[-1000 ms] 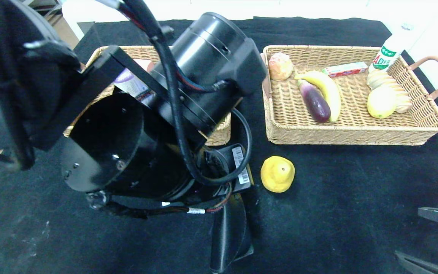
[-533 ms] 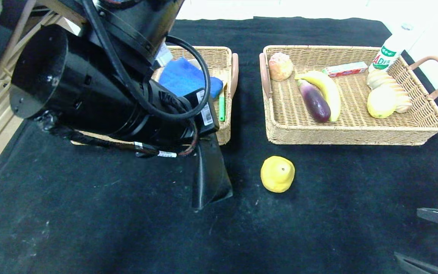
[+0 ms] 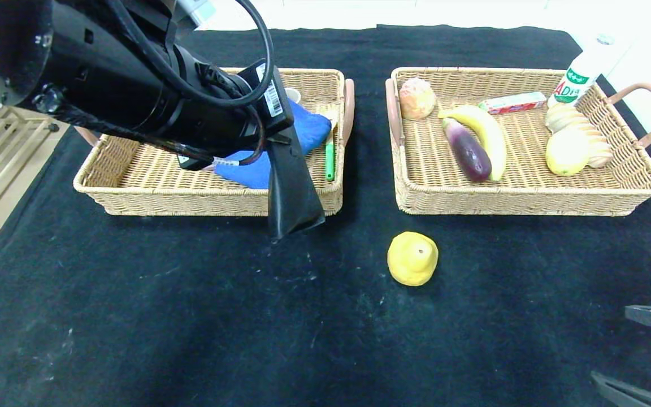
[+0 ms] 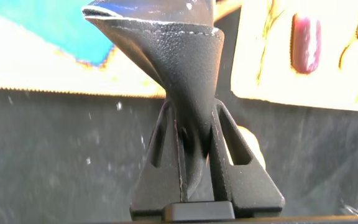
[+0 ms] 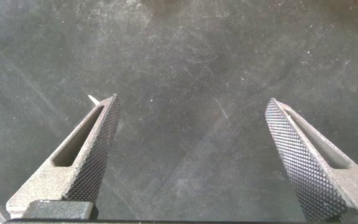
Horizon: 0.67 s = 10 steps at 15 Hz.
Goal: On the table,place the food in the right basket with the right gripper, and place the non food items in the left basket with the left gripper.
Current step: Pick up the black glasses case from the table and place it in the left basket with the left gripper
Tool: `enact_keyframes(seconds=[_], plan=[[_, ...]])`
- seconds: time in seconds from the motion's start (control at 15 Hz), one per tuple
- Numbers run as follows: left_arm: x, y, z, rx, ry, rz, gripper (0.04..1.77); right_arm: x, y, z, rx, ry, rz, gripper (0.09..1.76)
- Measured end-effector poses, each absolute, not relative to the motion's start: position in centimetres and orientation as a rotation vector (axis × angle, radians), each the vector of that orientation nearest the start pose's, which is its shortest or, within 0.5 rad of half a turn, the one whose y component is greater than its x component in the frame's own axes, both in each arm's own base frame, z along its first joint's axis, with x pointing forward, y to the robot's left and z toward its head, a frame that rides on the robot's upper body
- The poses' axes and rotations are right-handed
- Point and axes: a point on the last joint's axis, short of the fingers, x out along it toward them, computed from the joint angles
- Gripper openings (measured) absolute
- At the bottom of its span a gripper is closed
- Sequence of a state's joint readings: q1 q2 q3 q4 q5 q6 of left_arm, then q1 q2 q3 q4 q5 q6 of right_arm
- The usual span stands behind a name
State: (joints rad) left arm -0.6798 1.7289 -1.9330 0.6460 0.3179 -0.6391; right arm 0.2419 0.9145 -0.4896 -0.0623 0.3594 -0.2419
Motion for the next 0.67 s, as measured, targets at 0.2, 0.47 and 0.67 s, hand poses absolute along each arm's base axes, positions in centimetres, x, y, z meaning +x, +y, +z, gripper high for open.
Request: enact_keyframes(seconds=[0.2,0.47,0.67], plan=[[24.1,-17.5,36.7,-0.390,0.424,-0.219,0.32,9.6,3.2,19.9,-0.211,0.287,0.635,1.71],[26.1,-17.0,36.9,-0.365,0.339,-0.193,0.32,9.5,3.1,20.0,-0.212,0.279,0.635,1.71],[27.5,-17.1,36.5,-0.340,0.310,-0.187,0.32,9.4,3.1,20.0,-0.212,0.281,0.635,1.71]])
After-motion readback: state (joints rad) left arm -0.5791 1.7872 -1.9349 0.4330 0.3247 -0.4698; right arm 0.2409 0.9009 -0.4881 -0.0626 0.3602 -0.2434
